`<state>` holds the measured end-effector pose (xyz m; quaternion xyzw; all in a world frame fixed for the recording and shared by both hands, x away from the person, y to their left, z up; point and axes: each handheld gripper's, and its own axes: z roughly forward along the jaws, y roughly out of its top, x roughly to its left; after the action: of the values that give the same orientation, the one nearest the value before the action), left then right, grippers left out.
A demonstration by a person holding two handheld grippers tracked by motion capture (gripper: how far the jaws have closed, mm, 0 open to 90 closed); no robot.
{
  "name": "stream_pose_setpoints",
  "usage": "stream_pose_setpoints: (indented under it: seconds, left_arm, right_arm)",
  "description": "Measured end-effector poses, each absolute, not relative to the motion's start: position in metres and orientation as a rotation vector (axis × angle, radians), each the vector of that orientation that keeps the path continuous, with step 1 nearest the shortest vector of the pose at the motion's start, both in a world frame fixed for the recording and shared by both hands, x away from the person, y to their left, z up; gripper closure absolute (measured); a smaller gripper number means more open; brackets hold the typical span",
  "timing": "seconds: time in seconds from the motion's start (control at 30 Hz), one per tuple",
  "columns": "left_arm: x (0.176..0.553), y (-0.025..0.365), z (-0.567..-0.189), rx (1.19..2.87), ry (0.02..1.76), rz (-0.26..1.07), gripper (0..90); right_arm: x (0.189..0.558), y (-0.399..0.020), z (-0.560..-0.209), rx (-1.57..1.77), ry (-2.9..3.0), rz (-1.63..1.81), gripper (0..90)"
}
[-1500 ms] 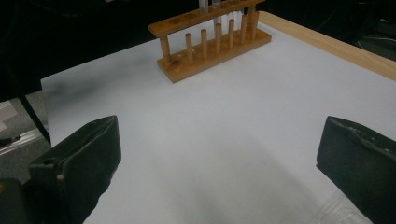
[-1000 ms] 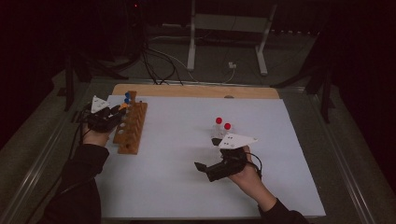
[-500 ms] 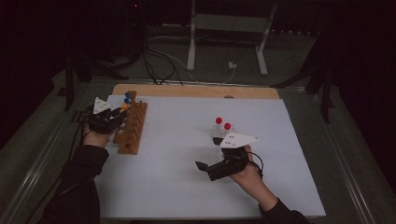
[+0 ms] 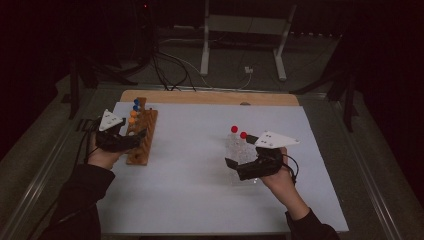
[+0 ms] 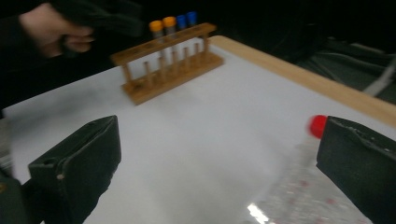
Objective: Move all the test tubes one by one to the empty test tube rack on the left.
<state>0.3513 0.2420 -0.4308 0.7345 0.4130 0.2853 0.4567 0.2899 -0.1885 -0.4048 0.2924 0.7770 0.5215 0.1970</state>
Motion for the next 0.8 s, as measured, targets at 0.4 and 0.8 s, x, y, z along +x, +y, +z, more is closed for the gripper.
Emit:
stream_pose_setpoints:
  seconds: [0.4,0.8]
  left_arm:
    - [0.312,0.207,-0.432,1.830,0.815,0.505,1.5]
    - [0.296,0.181,-0.440,1.878,0.695,0.403,1.5]
  right_arm:
    - [0.314,-0.218,-0.414,0.951,2.072,1.388,4.0]
    - [0.338,-0.224,-0.448,1.046,2.109,1.274,19.0]
